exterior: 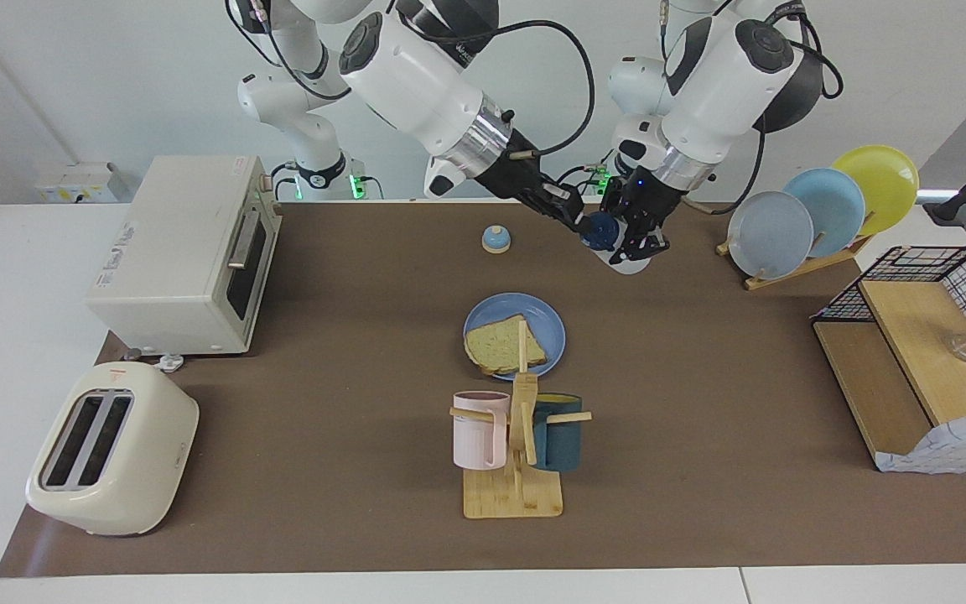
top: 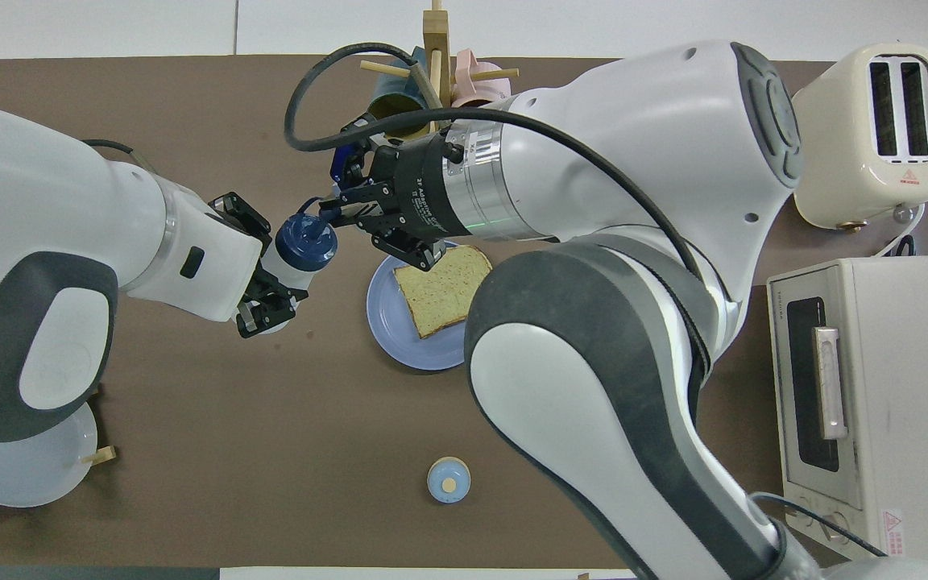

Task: Put bread on plate and add seasoning

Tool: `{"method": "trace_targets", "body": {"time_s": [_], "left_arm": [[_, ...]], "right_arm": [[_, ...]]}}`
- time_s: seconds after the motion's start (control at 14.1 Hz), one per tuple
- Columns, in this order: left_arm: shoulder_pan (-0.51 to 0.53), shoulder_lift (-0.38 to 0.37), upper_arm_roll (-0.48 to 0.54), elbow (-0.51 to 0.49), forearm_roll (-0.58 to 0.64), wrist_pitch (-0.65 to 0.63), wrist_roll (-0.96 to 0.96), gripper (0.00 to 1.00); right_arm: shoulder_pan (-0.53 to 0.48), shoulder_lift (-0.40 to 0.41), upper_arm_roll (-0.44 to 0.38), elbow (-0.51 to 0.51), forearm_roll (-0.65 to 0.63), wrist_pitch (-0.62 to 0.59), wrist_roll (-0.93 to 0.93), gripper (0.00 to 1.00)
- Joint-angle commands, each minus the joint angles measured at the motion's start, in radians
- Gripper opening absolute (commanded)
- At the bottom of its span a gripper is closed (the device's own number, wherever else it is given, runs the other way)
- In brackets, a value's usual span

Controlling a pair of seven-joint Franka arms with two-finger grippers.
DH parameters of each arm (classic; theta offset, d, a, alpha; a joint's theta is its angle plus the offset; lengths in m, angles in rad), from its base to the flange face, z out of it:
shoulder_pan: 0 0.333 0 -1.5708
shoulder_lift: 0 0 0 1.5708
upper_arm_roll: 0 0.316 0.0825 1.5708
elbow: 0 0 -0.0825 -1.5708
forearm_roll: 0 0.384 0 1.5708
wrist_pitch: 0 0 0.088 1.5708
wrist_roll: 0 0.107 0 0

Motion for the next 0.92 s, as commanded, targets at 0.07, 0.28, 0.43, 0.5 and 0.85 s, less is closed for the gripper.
{"method": "trace_targets", "body": {"time_s": [0.07,0.28,0.43,0.5,0.85], "left_arm": [[-0.001,-0.028,-0.006,-0.067,0.003,-0.040,0.036,0.00],[-0.001,-0.028,-0.006,-0.072,0.003,-0.038,0.036,0.00],[0.001,-0.028,-0.006,-0.072,0.003,-0.038,0.036,0.00],[0.001,-0.029,-0.006,-0.072,0.003,-0.038,0.036,0.00],[-0.010,-0.019,-0.004,-0.056,0.017,-0.029,0.032,0.00]], "right_arm": [[-0.025,-0.024,-0.001,0.008,0.026,0.083,0.023,0.35],[-0.025,-0.027,-0.001,0.002,0.025,0.086,0.021,0.32],[-0.024,-0.033,-0.001,-0.015,0.020,0.096,0.012,0.33],[-0.024,-0.041,-0.002,-0.027,0.009,0.093,-0.005,0.40],[-0.062,-0.097,-0.004,-0.136,-0.196,-0.038,-0.251,1.00]]}}
